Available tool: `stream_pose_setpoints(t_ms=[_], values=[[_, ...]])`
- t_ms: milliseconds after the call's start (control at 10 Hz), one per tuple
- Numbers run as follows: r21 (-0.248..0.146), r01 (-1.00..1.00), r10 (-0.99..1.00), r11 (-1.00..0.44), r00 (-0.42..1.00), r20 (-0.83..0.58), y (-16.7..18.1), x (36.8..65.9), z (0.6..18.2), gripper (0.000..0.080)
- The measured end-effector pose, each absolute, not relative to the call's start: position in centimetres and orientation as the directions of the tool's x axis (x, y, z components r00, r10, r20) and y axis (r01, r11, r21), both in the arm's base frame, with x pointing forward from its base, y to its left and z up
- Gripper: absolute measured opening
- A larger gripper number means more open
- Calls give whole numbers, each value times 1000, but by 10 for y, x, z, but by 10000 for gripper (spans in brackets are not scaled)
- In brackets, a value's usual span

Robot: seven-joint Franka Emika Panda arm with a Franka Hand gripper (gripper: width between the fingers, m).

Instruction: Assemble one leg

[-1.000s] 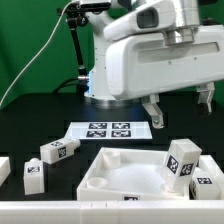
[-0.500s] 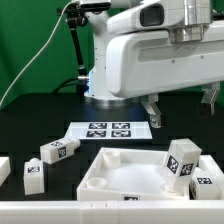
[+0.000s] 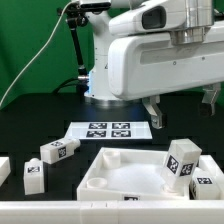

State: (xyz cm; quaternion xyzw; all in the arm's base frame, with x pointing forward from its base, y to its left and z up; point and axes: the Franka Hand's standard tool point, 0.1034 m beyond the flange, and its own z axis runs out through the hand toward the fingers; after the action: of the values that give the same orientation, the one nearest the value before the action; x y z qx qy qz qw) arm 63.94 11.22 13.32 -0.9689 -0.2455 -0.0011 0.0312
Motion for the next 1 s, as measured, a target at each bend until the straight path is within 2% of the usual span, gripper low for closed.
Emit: stream_pose_setpoints(t_ms=[200, 300, 800, 1000], values=[[-35, 406, 407, -913, 911, -61, 110, 644, 132, 649], [-21, 354, 354, -935, 935, -8, 113, 652, 130, 649], [-25, 371, 372, -928, 928, 4, 112, 651, 125, 649], [-30, 370, 370, -929, 929, -5, 112, 652, 114, 649]])
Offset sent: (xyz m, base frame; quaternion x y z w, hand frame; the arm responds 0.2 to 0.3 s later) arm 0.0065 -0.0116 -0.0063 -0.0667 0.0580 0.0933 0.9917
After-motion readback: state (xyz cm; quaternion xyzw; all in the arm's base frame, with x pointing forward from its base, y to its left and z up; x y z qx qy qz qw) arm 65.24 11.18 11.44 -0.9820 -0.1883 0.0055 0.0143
